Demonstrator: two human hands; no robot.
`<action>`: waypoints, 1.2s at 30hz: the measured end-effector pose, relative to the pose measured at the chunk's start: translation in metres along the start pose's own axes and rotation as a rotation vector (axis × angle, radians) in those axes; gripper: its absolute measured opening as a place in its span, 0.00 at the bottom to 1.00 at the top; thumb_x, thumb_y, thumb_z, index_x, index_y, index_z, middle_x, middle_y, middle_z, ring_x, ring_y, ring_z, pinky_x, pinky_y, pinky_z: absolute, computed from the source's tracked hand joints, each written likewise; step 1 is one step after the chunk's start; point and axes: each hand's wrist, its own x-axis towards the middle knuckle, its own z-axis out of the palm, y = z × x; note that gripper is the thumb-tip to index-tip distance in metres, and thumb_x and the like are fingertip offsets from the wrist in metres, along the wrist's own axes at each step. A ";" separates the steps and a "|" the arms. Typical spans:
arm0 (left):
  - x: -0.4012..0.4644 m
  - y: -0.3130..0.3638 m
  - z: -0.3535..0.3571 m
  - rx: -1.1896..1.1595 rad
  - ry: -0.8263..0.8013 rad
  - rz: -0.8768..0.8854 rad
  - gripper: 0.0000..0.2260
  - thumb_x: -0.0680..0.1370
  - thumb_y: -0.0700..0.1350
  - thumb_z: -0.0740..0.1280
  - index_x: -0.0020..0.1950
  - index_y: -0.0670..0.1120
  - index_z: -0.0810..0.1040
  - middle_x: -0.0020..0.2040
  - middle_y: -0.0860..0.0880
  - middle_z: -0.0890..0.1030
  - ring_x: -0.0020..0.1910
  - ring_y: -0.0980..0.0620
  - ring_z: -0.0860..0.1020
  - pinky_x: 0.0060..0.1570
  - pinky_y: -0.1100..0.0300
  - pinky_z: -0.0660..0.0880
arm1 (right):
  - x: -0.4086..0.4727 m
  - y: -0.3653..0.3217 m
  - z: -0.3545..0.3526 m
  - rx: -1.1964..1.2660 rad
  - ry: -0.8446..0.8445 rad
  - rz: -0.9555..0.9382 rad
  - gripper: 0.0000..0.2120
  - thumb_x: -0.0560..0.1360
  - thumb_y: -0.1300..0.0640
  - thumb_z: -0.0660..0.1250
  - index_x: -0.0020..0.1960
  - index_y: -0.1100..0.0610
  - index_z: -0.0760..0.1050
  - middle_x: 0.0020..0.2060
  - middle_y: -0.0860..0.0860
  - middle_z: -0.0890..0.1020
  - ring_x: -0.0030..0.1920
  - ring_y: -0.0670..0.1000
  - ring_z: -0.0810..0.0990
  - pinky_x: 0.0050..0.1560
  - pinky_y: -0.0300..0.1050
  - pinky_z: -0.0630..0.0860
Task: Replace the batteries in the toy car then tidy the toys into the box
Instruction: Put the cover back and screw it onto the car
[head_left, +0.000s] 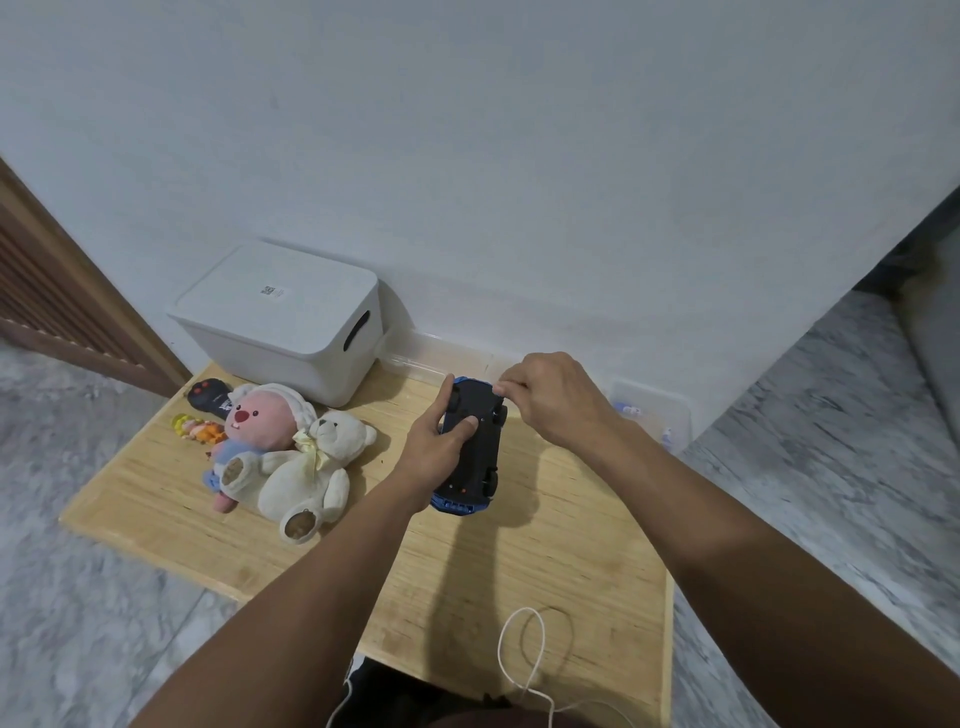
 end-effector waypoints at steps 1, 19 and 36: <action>0.000 0.000 -0.001 -0.005 0.003 0.000 0.28 0.81 0.43 0.64 0.76 0.62 0.59 0.58 0.57 0.76 0.48 0.58 0.79 0.39 0.66 0.77 | 0.000 0.001 0.001 0.019 0.007 -0.014 0.16 0.79 0.55 0.62 0.34 0.58 0.74 0.30 0.52 0.75 0.36 0.55 0.72 0.37 0.48 0.67; -0.001 0.003 0.001 -0.019 -0.003 0.001 0.28 0.81 0.43 0.64 0.76 0.62 0.59 0.58 0.57 0.76 0.49 0.55 0.79 0.40 0.64 0.77 | 0.000 -0.001 0.000 -0.024 -0.001 -0.070 0.17 0.80 0.56 0.61 0.34 0.61 0.69 0.27 0.52 0.69 0.32 0.54 0.66 0.34 0.48 0.60; -0.003 0.003 0.001 -0.027 -0.017 -0.003 0.28 0.81 0.43 0.64 0.76 0.63 0.59 0.55 0.60 0.76 0.49 0.55 0.80 0.36 0.68 0.77 | 0.004 -0.003 0.000 -0.113 -0.011 -0.013 0.20 0.82 0.50 0.56 0.38 0.61 0.74 0.34 0.53 0.74 0.38 0.56 0.72 0.39 0.47 0.65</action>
